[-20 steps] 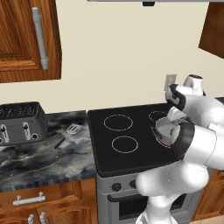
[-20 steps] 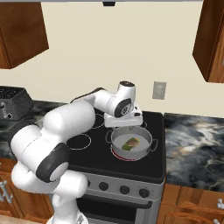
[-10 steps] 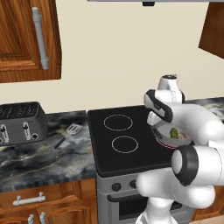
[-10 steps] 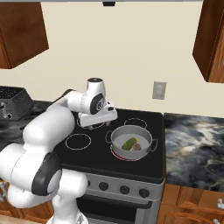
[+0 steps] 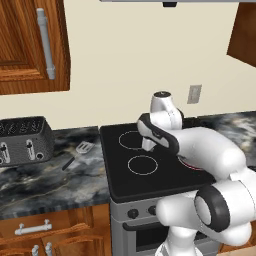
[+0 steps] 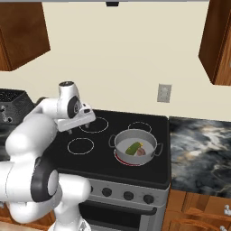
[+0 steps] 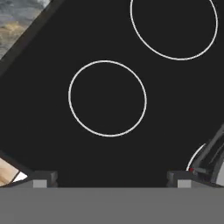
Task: Put the cucumber and mushroom in the pot. Retrieve the spatula and lightly stir the vegetables in the pot.
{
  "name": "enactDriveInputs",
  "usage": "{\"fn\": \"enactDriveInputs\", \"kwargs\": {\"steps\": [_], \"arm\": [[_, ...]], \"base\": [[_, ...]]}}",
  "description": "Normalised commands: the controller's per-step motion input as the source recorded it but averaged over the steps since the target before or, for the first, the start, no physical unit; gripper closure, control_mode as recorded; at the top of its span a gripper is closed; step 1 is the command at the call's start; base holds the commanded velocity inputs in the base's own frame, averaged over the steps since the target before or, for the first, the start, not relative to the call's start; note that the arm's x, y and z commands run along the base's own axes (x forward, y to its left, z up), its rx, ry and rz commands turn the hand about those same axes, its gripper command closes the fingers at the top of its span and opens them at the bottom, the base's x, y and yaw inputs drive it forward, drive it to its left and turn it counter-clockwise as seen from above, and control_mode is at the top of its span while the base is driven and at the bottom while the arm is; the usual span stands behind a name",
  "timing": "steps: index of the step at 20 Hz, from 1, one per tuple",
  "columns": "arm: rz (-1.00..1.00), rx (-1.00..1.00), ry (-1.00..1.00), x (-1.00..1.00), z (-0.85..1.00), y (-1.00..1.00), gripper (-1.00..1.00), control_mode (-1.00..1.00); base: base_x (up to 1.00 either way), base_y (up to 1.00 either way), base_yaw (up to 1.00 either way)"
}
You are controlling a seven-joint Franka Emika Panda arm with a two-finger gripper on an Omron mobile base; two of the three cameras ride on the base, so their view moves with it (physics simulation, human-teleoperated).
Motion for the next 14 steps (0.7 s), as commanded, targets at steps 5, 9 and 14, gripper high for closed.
{"fn": "enactDriveInputs", "kwargs": {"steps": [5,9,14], "arm": [[0.02,0.00,-0.02,0.00,0.00,1.00,-1.00,-1.00],[0.02,0.00,0.00,-0.05,0.01,0.58,-1.00,-1.00],[-0.04,0.01,0.00,-0.15,-0.04,0.02,-1.00,-1.00]], "base": [[0.00,0.00,0.00],[0.00,0.00,0.00],[0.00,0.00,0.00]]}}
